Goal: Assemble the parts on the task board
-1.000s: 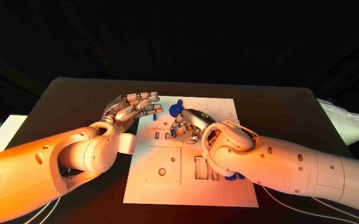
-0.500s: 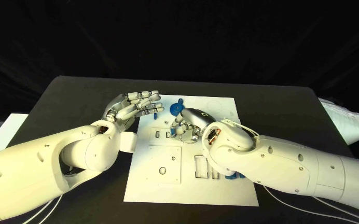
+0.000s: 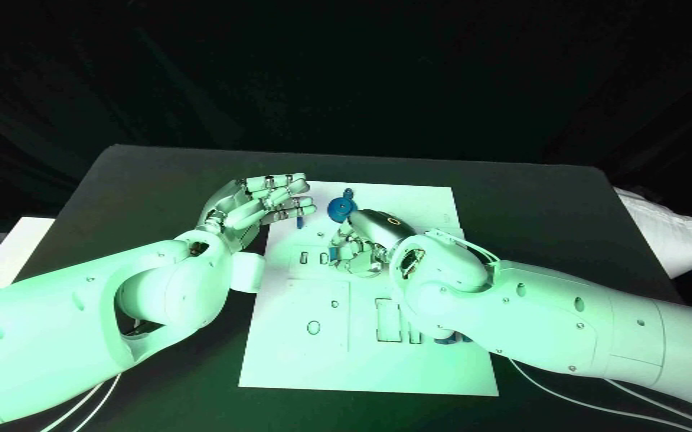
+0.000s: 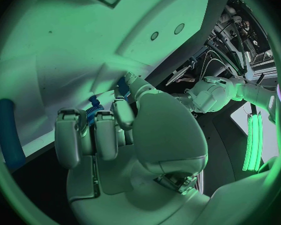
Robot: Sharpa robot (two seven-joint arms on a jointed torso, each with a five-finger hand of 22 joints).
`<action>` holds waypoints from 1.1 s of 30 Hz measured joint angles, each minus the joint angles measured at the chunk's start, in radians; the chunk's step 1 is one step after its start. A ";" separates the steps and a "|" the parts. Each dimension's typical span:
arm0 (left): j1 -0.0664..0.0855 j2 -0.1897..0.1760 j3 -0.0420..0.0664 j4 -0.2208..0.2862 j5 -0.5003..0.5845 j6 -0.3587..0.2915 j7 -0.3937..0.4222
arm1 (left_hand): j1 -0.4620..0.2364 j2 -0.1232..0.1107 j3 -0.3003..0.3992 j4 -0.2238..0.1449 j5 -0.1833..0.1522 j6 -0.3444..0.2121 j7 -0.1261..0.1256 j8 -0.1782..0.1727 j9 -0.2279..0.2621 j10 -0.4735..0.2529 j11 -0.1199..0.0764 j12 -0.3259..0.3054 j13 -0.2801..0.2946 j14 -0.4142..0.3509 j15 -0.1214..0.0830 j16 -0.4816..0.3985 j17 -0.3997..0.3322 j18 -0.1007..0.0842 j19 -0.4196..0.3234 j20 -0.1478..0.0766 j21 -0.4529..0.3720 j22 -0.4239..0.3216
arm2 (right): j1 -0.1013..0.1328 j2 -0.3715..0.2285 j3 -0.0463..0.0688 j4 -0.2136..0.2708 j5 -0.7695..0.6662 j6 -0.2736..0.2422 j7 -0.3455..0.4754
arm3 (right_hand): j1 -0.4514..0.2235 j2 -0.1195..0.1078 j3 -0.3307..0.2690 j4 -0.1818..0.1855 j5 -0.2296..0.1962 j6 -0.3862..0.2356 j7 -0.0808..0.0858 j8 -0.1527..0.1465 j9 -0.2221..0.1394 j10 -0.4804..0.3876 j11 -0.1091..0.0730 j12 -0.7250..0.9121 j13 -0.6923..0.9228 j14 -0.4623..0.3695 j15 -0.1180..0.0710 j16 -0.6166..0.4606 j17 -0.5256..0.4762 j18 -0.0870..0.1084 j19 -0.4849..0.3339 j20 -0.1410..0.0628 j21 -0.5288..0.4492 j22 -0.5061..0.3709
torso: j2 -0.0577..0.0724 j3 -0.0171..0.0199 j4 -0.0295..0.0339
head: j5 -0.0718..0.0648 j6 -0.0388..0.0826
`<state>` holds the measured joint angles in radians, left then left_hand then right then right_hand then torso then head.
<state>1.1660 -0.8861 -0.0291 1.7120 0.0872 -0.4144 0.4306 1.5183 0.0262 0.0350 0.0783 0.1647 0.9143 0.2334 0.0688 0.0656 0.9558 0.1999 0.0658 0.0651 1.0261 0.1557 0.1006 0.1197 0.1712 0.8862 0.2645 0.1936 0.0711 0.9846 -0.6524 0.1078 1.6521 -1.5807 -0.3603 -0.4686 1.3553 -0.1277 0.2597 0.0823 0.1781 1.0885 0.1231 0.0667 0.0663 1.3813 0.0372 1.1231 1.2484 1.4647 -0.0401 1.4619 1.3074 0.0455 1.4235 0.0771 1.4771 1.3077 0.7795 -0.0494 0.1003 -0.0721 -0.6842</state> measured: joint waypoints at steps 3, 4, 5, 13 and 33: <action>0.000 0.000 0.000 -0.001 0.000 0.000 -0.001 | 0.000 0.000 0.004 -0.004 0.000 0.000 0.000 0.000 0.000 0.000 0.000 0.000 0.000 0.000 0.000 0.000 0.000 0.000 0.000 0.000 0.000 0.000 | 0.000 0.002 -0.002 -0.001 -0.005 -0.001 -0.001 | -0.004 -0.019 -0.010 -0.001 -0.010 -0.039 0.012 -0.003 -0.002 -0.026 0.009 -0.048 -0.033 0.001 0.008 -0.011 0.000 0.000 -0.019 0.009 -0.015 0.000 | 0.000 -0.0003 -0.0001 | 0.000 -0.001; 0.000 0.000 0.000 -0.001 0.000 0.000 -0.001 | 0.000 0.000 0.004 -0.004 0.000 0.000 0.000 0.000 0.000 0.000 0.000 0.000 0.000 0.000 0.000 0.000 0.000 0.000 0.000 0.000 0.000 0.000 | -0.001 0.003 -0.003 -0.002 -0.008 -0.002 -0.001 | -0.005 -0.020 -0.013 0.001 -0.012 -0.045 0.012 -0.003 -0.002 -0.030 0.009 -0.056 -0.039 0.000 0.010 -0.011 0.000 0.000 -0.024 0.007 -0.015 0.000 | 0.000 -0.0003 -0.0002 | 0.000 -0.001; 0.000 0.000 0.000 -0.002 0.000 0.000 -0.001 | 0.000 0.000 0.004 -0.004 0.000 0.000 0.000 0.000 0.000 0.000 0.000 0.000 0.000 0.000 0.000 0.000 0.000 0.000 0.000 0.000 0.000 0.000 | -0.001 0.003 -0.003 -0.002 -0.009 -0.002 -0.001 | -0.005 -0.020 -0.013 0.001 -0.012 -0.047 0.014 -0.003 -0.002 -0.032 0.011 -0.064 -0.044 0.000 0.010 -0.012 0.000 0.000 -0.024 0.007 -0.019 0.000 | 0.000 -0.0003 -0.0003 | 0.000 -0.001; 0.000 0.000 0.000 -0.003 -0.002 0.001 -0.002 | 0.000 0.000 0.004 -0.004 0.000 0.000 0.000 0.000 0.000 0.000 0.000 0.000 0.000 0.000 0.000 0.000 0.000 0.000 0.000 0.000 0.000 0.000 | -0.005 0.002 -0.005 0.001 -0.019 -0.015 -0.001 | -0.025 -0.048 -0.060 0.020 -0.012 -0.065 0.015 -0.002 0.000 -0.042 0.014 -0.076 -0.061 0.004 0.014 -0.017 0.000 0.000 -0.030 0.013 -0.026 0.000 | 0.000 -0.0007 0.0001 | -0.002 0.000; 0.000 -0.001 0.000 -0.025 -0.109 -0.024 -0.113 | -0.073 -0.028 0.098 0.013 -0.007 0.142 -0.077 0.023 0.005 0.271 -0.114 0.061 0.015 0.431 -0.156 0.361 0.279 0.000 0.370 -0.155 0.245 0.118 | -0.033 -0.111 0.049 0.149 0.046 -0.263 0.134 | 0.089 -0.048 -0.207 0.120 -0.010 -0.173 0.040 -0.002 0.000 -0.127 0.034 -0.190 -0.171 0.002 0.030 -0.077 -0.017 0.024 -0.107 0.029 -0.098 -0.090 | -0.005 0.0053 -0.0084 | -0.005 0.022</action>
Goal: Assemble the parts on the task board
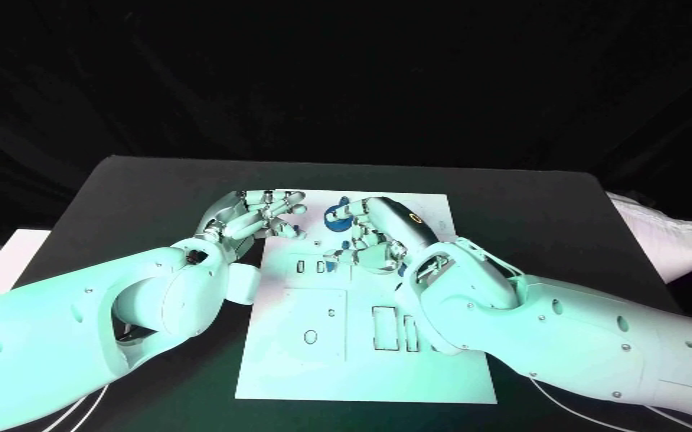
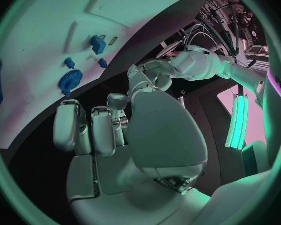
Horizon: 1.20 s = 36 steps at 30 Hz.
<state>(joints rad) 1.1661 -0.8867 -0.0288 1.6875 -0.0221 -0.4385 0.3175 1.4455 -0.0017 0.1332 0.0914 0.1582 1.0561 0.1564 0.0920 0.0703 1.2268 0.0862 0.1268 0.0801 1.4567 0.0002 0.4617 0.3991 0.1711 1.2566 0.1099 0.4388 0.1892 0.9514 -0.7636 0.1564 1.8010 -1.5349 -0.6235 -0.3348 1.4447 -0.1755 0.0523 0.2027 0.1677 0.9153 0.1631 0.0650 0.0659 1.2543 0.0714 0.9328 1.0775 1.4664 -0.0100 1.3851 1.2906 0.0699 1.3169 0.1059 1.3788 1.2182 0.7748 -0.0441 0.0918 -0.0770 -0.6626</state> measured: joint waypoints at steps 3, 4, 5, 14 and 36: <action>0.000 0.000 0.000 -0.003 -0.059 -0.021 -0.073 | -0.024 -0.024 0.045 0.018 0.000 0.009 -0.009 -0.009 0.000 0.063 -0.019 0.022 0.024 0.009 -0.019 0.443 0.420 0.000 0.033 -0.022 0.109 0.070 | 0.000 -0.067 0.016 0.040 0.071 0.004 0.079 | 0.023 0.006 -0.006 0.006 0.000 -0.011 0.004 0.000 0.000 -0.023 0.005 -0.022 -0.021 0.000 0.003 -0.003 -0.004 0.007 -0.005 0.001 -0.006 -0.012 | -0.003 0.0013 -0.0012 | -0.001 0.000; 0.000 0.000 0.000 -0.005 -0.087 -0.029 -0.109 | -0.035 -0.035 0.053 0.026 0.000 0.015 -0.015 -0.009 0.002 0.082 -0.026 0.045 0.042 0.011 -0.022 0.587 0.566 0.000 0.036 -0.026 0.153 0.104 | 0.000 -0.098 0.025 0.056 0.107 0.009 0.112 | 0.023 0.006 -0.006 0.006 0.000 -0.011 0.004 0.000 0.000 -0.024 0.007 -0.022 -0.024 0.000 0.003 -0.003 -0.004 0.007 -0.005 0.001 -0.006 -0.012 | -0.004 0.0019 -0.0017 | 0.000 0.001; 0.000 -0.001 0.000 -0.007 -0.109 -0.033 -0.136 | -0.045 -0.045 0.049 0.033 0.000 0.021 -0.021 -0.003 0.006 0.105 -0.033 0.072 0.061 0.011 -0.022 0.703 0.693 0.000 0.059 -0.031 0.226 0.187 | 0.002 -0.120 0.030 0.065 0.135 0.012 0.133 | 0.023 0.006 -0.009 0.009 0.000 -0.011 0.004 0.000 0.000 -0.024 0.007 -0.022 -0.026 0.000 0.003 -0.003 -0.004 0.007 -0.005 0.001 -0.006 -0.013 | -0.006 0.0028 -0.0029 | 0.002 0.001; 0.026 0.011 0.000 -0.043 -0.384 0.020 -0.445 | -0.188 -0.049 -0.082 0.164 -0.003 0.022 -0.055 0.137 0.091 0.010 -0.067 0.727 0.644 0.009 -0.034 1.103 0.909 -0.069 0.148 -0.054 0.805 0.856 | 0.065 -0.268 0.053 0.080 0.404 0.030 0.258 | 0.049 0.032 -0.007 0.013 0.035 0.008 -0.004 0.007 0.006 -0.019 0.001 0.000 -0.022 0.000 0.003 0.010 0.017 0.007 0.002 0.003 -0.002 0.008 | -0.027 0.0118 -0.0184 | 0.020 -0.008; 0.114 0.216 0.000 -0.203 -0.972 0.403 -0.936 | -0.294 0.046 -0.324 0.201 -0.107 -0.068 -0.110 0.492 0.394 0.097 -0.108 1.115 1.054 0.009 -0.073 1.106 0.909 -0.117 0.205 -0.077 1.016 1.119 | 0.087 -0.309 0.054 0.020 0.613 0.047 0.282 | 0.056 0.038 -0.007 0.013 0.119 0.046 -0.013 0.020 0.010 -0.015 -0.013 0.002 -0.039 0.000 0.003 0.009 0.017 0.007 0.010 -0.006 -0.001 0.010 | -0.049 0.0296 -0.0233 | 0.055 -0.030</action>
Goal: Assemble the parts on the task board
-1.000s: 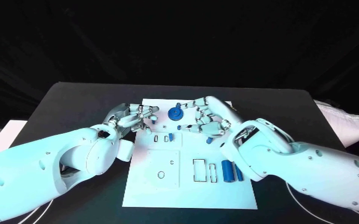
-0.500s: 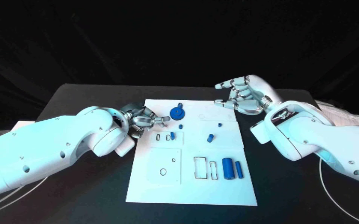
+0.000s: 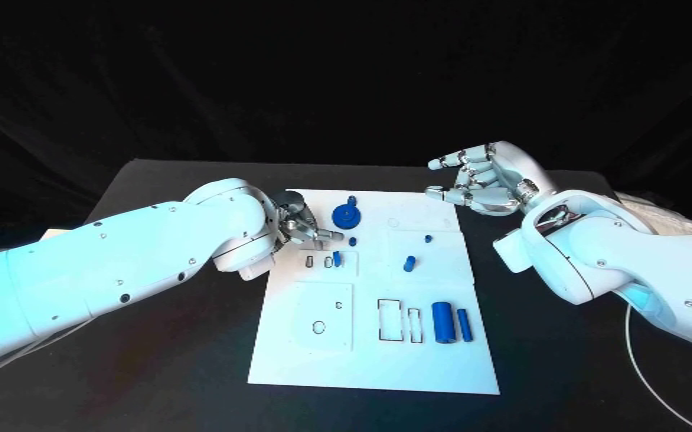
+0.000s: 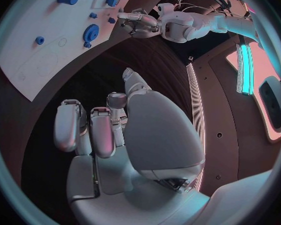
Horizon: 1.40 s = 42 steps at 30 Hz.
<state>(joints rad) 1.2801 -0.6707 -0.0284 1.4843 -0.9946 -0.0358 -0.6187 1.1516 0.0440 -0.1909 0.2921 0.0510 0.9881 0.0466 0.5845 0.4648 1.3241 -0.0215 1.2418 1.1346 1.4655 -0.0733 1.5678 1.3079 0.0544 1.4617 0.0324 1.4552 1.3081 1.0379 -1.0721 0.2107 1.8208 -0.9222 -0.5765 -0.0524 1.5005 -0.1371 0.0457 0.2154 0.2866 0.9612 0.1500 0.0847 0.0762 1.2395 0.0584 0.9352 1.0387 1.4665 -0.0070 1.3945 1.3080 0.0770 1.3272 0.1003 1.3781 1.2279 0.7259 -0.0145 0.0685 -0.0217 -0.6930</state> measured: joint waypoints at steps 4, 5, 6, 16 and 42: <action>0.002 0.032 -0.001 -0.028 -0.019 0.023 -0.014 | -0.003 -0.003 -0.015 -0.001 0.000 -0.008 -0.004 0.015 0.022 0.000 0.000 0.001 0.005 0.000 0.000 0.000 0.000 0.000 0.000 0.000 0.000 0.000 | 0.000 0.005 0.000 -0.006 0.002 0.004 -0.007 | -0.004 0.004 0.000 0.000 0.004 0.003 -0.003 0.000 0.000 0.000 0.000 0.000 0.000 0.000 0.000 0.000 -0.003 0.000 0.000 0.000 0.000 -0.002 | 0.001 0.0001 0.0000 | 0.002 -0.003; 0.002 0.038 -0.001 -0.033 -0.022 0.028 -0.016 | -0.003 -0.003 -0.015 -0.001 0.000 -0.010 -0.003 0.015 0.025 0.000 0.000 0.001 0.005 0.000 0.000 0.000 0.000 0.000 0.000 0.000 0.000 0.000 | 0.000 0.007 0.000 -0.007 0.003 0.005 -0.009 | -0.005 0.005 0.000 0.000 0.004 0.003 -0.003 0.000 0.000 0.000 0.000 0.000 -0.001 0.000 0.000 0.000 -0.004 0.000 0.000 0.000 0.000 -0.003 | 0.001 -0.0004 0.0001 | 0.002 -0.005; 0.002 0.045 -0.001 -0.038 -0.026 0.034 -0.019 | -0.003 -0.003 -0.020 -0.001 0.000 -0.011 -0.004 0.021 0.031 0.001 -0.001 0.001 0.006 0.001 -0.001 0.000 0.000 0.000 0.000 0.000 0.000 0.000 | 0.000 0.008 0.000 -0.009 0.003 0.006 -0.011 | -0.005 0.005 0.000 0.000 0.004 0.003 -0.003 0.000 0.000 0.000 0.000 0.000 -0.001 0.000 0.000 0.000 -0.004 0.000 0.000 0.000 0.000 -0.003 | 0.002 -0.0005 0.0002 | 0.002 -0.005; 0.002 0.074 -0.001 -0.065 -0.042 0.074 -0.033 | 0.004 0.004 -0.030 -0.003 0.000 -0.021 -0.007 0.039 0.056 0.004 -0.004 0.006 0.013 0.000 -0.007 0.000 0.000 0.000 0.000 0.000 0.004 0.000 | 0.000 0.018 0.000 -0.022 0.004 0.012 -0.026 | -0.005 0.005 0.000 0.000 0.004 0.003 -0.003 0.000 0.000 0.000 0.000 0.000 -0.002 0.000 0.000 -0.004 -0.008 0.000 0.000 0.000 0.000 -0.007 | 0.002 -0.0016 0.0012 | 0.003 -0.014; 0.002 0.107 -0.001 -0.080 -0.048 0.151 -0.039 | 0.067 0.024 -0.035 -0.008 0.000 -0.037 -0.008 0.070 0.113 0.007 -0.007 0.010 0.018 0.000 -0.007 0.000 0.000 0.000 0.004 -0.004 0.004 0.000 | -0.001 0.032 -0.001 -0.035 0.005 0.026 -0.038 | -0.012 0.012 -0.004 0.010 0.004 0.003 -0.003 0.000 -0.001 0.000 0.000 0.000 -0.007 0.000 0.000 -0.010 -0.016 0.000 -0.004 -0.004 -0.004 -0.015 | 0.002 -0.0018 0.0017 | 0.003 -0.026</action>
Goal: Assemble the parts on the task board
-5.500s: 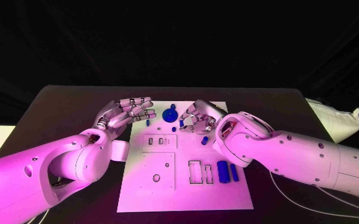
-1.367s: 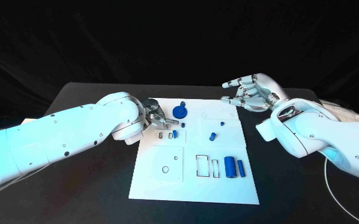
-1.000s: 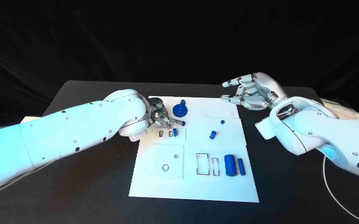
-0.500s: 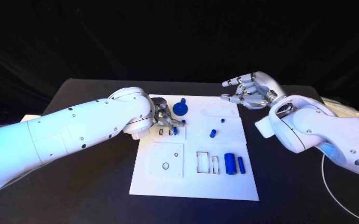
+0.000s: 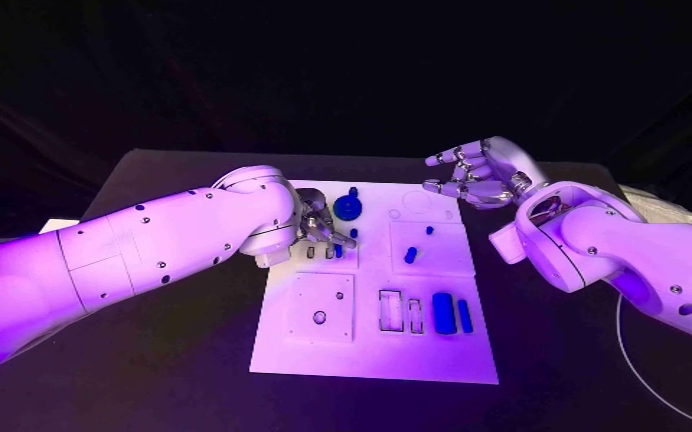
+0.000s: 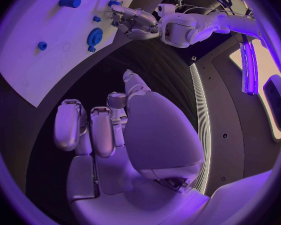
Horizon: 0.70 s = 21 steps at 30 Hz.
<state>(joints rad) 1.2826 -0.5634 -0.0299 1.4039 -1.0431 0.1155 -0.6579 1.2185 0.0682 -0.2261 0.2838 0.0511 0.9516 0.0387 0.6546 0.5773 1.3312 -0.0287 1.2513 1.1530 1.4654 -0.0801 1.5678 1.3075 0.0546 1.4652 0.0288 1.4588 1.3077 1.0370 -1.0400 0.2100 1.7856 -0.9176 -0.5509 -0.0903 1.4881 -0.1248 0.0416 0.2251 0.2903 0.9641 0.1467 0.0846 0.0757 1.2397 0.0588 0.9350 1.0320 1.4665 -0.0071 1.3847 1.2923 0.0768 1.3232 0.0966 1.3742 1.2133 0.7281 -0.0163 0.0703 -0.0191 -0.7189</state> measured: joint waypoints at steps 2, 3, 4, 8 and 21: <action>0.000 0.000 0.000 -0.001 0.000 0.004 0.000 | 0.006 0.006 0.000 0.000 0.000 -0.002 -0.002 0.000 0.005 0.000 0.000 0.000 0.000 0.000 0.000 0.000 0.000 0.000 0.000 0.000 0.000 0.000 | 0.000 0.000 0.000 0.000 0.000 0.001 0.000 | 0.000 0.000 0.000 0.000 0.000 0.000 0.000 0.000 0.000 0.000 0.000 0.000 0.000 0.000 0.000 0.000 0.000 0.000 0.000 0.000 0.000 0.000 | 0.000 0.0000 0.0000 | 0.000 -0.001; 0.000 0.000 0.000 -0.002 0.000 0.006 0.000 | 0.011 0.004 0.003 -0.003 0.000 -0.004 -0.004 0.004 0.008 0.000 0.000 0.000 0.000 0.000 0.000 0.000 0.000 0.000 0.000 0.000 0.000 0.000 | 0.000 0.001 0.000 -0.001 0.000 0.001 0.000 | -0.001 0.001 0.000 0.000 0.000 0.000 0.000 0.000 0.000 0.000 0.000 0.000 0.000 0.000 0.000 0.000 0.000 0.000 0.000 0.000 0.000 0.000 | 0.000 0.0000 0.0000 | 0.000 -0.002; 0.000 0.001 0.000 -0.002 0.000 0.008 0.000 | 0.013 0.003 0.004 -0.004 0.003 -0.004 -0.004 0.006 0.010 0.000 0.000 0.000 0.000 0.000 0.000 0.000 0.000 0.000 0.000 0.000 0.000 0.000 | 0.000 0.001 0.000 -0.001 0.000 0.002 0.000 | -0.001 0.001 0.000 0.000 0.000 0.003 -0.003 0.000 0.000 0.000 0.000 0.000 0.000 0.000 0.000 0.000 0.000 0.000 0.000 0.000 0.000 0.000 | 0.000 0.0000 0.0000 | 0.000 -0.002; 0.000 0.001 0.000 -0.005 0.000 0.014 -0.001 | 0.022 0.009 0.007 -0.007 0.004 -0.006 -0.001 0.007 0.018 0.000 0.000 0.000 0.001 0.000 0.000 0.000 0.000 0.000 0.000 0.000 0.004 0.000 | 0.000 0.002 0.000 -0.001 0.000 0.004 0.000 | -0.001 0.001 0.000 0.000 0.000 0.003 -0.003 0.000 0.000 0.001 0.000 0.000 0.000 0.000 0.000 0.000 0.000 0.000 0.000 0.000 0.000 0.000 | 0.000 0.0000 0.0000 | 0.000 -0.003; 0.000 0.011 0.000 -0.009 -0.001 0.026 -0.001 | 0.129 0.021 0.096 -0.042 0.009 -0.025 -0.011 0.011 0.052 0.003 -0.003 0.000 0.008 0.000 -0.008 0.000 0.000 0.000 0.000 0.000 0.004 0.000 | 0.000 0.006 0.000 -0.001 0.001 0.008 -0.001 | -0.001 0.001 0.003 0.003 0.000 0.003 -0.003 0.000 0.000 0.004 -0.003 0.000 0.000 0.000 0.000 0.000 0.000 0.000 0.000 0.000 0.000 0.000 | 0.001 0.0000 -0.0011 | 0.000 -0.007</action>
<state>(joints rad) 1.2824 -0.5522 -0.0294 1.3945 -1.0440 0.1413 -0.6592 1.3478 0.0888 -0.1306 0.2418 0.0602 0.9263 0.0275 0.6655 0.6294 1.3346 -0.0322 1.2510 1.1605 1.4656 -0.0876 1.5677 1.3073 0.0546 1.4651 0.0288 1.4629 1.3076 1.0368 -1.0339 0.2100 1.7848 -0.9166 -0.5428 -0.0909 1.4870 -0.1237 0.0444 0.2278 0.2902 0.9672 0.1436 0.0846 0.0755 1.2437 0.0553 0.9349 1.0319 1.4665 -0.0071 1.3847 1.2923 0.0768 1.3232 0.0966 1.3742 1.2133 0.7290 -0.0163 0.0692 -0.0196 -0.7261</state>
